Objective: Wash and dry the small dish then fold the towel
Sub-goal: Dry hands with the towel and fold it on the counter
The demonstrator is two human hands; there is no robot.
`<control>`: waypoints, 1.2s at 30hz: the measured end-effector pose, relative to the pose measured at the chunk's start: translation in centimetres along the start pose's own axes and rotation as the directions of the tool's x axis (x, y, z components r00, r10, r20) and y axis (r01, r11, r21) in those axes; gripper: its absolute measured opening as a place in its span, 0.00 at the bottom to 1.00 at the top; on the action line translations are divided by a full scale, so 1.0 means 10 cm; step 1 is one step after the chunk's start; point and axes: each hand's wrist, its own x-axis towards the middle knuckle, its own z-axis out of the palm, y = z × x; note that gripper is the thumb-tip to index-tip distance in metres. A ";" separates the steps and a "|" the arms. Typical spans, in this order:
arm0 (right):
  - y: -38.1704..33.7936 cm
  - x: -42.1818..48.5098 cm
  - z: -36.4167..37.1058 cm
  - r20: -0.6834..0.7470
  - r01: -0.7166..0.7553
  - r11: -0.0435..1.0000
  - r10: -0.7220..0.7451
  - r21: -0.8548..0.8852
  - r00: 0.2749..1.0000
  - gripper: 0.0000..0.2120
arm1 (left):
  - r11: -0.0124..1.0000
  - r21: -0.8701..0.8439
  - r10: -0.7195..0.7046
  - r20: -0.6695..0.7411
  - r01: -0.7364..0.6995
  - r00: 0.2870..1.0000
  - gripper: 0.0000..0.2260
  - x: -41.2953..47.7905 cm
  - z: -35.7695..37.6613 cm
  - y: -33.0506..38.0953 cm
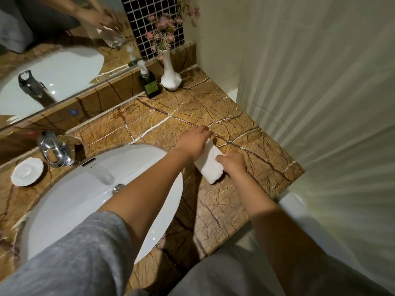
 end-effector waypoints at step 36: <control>-1.36 -0.10 -0.14 0.032 0.662 0.493 -0.789 -0.565 0.614 0.07 | 0.989 -0.145 -0.058 -0.449 -0.009 0.891 0.11 -0.48 -0.83 -0.60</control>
